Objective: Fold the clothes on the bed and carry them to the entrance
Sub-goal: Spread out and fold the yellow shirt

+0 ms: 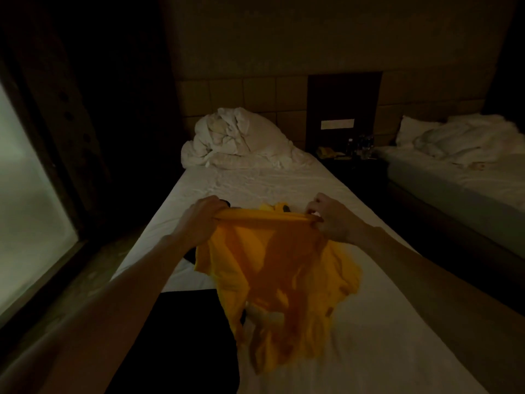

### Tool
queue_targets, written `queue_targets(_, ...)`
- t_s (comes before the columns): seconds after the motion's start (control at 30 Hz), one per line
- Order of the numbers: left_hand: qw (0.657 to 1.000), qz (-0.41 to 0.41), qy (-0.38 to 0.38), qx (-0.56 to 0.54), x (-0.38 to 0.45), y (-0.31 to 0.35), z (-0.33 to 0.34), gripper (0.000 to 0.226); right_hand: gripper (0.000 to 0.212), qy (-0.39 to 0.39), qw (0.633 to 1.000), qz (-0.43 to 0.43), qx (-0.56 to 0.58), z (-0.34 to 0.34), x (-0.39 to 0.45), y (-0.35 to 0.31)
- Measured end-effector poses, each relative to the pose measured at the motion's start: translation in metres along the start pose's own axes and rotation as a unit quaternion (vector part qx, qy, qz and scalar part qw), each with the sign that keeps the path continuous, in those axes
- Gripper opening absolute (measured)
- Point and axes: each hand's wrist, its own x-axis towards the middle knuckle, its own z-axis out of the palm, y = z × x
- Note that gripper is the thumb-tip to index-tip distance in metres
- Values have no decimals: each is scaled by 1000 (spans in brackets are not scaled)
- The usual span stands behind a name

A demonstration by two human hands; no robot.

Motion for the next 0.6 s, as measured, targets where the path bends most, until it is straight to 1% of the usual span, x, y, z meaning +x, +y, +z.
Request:
queue_targets(0.07,999,-13,40,-3,2,4,-4,35,9,-27,999,46,-4,2,1,2)
queue_targets(0.1,998,-28,60,7,3,8,-7,34,10,-36,997,75,-1,2,1,2)
queue_targets(0.2,988,-96,111,54,5,8,-12,31,24,-32,988,147,29,4,2,7)
queue_targets(0.23,982,-124,121,69,5,5,-13,29,24,-27,985,165,50,4,1,10)
queue_targets(0.3,972,-171,119,106,4,-1,-10,26,22,-6,978,190,91,5,3,13)
queue_targets(0.33,971,-183,102,118,3,-2,-7,27,23,14,973,200,113,5,5,12)
queue_targets(0.37,971,-186,71,131,3,-2,-3,33,23,39,967,207,142,4,8,7)
queue_targets(0.4,974,-174,33,145,4,-1,4,45,21,63,959,210,179,1,12,-1)
queue_targets(0.43,976,-151,-5,157,5,1,11,64,19,85,949,211,219,-1,17,-11)
queue_targets(0.47,982,-104,-29,155,6,8,19,84,18,98,937,213,258,-5,23,-21)
queue_targets(0.5,987,-42,-39,151,6,18,27,100,18,104,925,215,294,-8,29,-32)
queue_targets(0.53,988,30,-27,149,5,34,32,106,19,106,911,216,334,-11,34,-42)
queue_targets(0.57,984,96,0,150,2,50,38,106,20,104,895,220,374,-13,39,-51)
queue_targets(0.6,972,164,50,162,-2,63,42,99,21,100,879,226,409,-14,43,-59)
